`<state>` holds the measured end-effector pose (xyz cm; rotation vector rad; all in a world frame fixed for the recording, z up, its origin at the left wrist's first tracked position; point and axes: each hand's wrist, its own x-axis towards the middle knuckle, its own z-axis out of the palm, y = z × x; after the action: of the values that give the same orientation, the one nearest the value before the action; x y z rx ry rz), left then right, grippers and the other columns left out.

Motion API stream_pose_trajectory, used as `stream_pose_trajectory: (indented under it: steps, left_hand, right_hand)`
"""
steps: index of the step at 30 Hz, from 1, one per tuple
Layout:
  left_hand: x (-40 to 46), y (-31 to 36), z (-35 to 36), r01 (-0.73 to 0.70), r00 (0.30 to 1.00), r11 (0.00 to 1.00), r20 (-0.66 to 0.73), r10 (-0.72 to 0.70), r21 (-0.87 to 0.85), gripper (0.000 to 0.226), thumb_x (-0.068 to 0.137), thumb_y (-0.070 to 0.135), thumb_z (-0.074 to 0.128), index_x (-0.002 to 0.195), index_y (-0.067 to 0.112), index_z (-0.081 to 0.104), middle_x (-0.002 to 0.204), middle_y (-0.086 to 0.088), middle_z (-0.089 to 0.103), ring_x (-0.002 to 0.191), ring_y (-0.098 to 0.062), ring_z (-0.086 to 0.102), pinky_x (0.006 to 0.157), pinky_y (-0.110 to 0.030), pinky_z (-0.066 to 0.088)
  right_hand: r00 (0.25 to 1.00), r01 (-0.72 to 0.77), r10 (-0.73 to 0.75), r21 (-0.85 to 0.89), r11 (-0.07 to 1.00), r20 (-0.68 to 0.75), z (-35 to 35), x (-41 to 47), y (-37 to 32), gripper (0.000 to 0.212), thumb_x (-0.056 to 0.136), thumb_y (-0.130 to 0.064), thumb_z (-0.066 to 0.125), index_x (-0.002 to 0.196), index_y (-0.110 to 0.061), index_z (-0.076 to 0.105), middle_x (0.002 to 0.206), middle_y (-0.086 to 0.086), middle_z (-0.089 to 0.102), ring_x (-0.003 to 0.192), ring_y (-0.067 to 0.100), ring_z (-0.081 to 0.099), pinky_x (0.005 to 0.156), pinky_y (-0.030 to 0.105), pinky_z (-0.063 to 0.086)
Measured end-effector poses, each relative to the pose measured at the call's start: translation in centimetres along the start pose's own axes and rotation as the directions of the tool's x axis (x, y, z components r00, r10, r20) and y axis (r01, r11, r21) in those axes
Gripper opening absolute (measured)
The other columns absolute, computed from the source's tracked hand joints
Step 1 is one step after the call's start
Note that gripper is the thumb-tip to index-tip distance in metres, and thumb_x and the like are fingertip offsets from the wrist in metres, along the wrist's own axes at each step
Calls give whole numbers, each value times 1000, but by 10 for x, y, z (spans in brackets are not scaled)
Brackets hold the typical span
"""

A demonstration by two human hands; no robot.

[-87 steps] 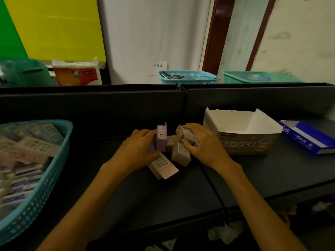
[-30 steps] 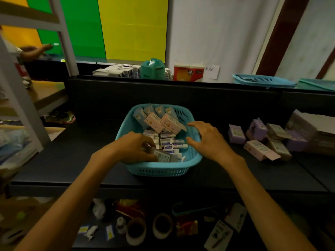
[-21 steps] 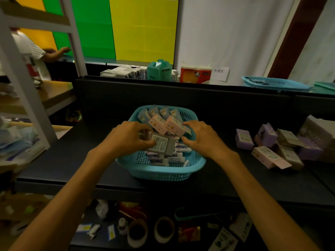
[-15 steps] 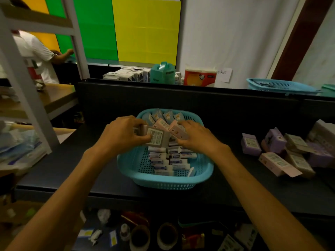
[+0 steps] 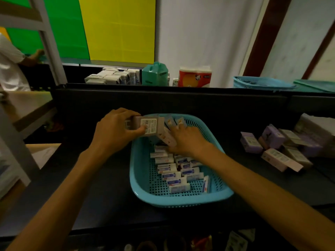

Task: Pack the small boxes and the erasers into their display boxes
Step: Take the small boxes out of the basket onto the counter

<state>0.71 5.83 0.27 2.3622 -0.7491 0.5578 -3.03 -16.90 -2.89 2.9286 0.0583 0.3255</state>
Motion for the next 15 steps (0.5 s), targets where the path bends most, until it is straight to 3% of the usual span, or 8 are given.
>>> stream_pose_trajectory:
  steps: [5, 8, 12, 15]
  left_hand:
    - [4, -14, 8, -5, 1000, 997, -4, 5, -80, 45, 74, 51, 66, 113, 30, 61, 111, 8, 58, 98, -10, 54, 79, -37, 53]
    - [7, -18, 9, -16, 1000, 996, -4, 15, -86, 44, 74, 51, 66, 113, 30, 60, 111, 8, 58, 99, -10, 53, 79, -37, 53]
    - [11, -17, 11, -30, 999, 994, -12, 29, -109, 45, 74, 49, 65, 114, 29, 60, 111, 6, 58, 99, -11, 54, 79, -36, 53]
    - [14, -16, 12, -48, 998, 991, -34, 44, -121, 48, 75, 51, 63, 116, 27, 60, 112, 5, 58, 99, -10, 54, 79, -32, 51]
  right_hand:
    - [999, -18, 17, -23, 1000, -39, 4, 4, 1, 86, 84, -55, 57, 150, -21, 14, 138, 18, 43, 107, 34, 57, 77, 38, 47]
    - [1000, 4, -3, 53, 999, -31, -1, 1, 7, 82, 81, -50, 62, 148, -27, 21, 138, 11, 45, 106, 30, 58, 73, 35, 45]
    - [1000, -8, 8, 121, 993, 1, -13, -4, 13, 72, 79, -47, 67, 140, -28, 34, 138, 4, 47, 113, 25, 55, 83, 37, 47]
    - [999, -12, 16, 132, 991, -29, -20, -10, 16, 68, 80, -47, 67, 138, -29, 38, 135, 1, 48, 115, 21, 52, 79, 30, 40]
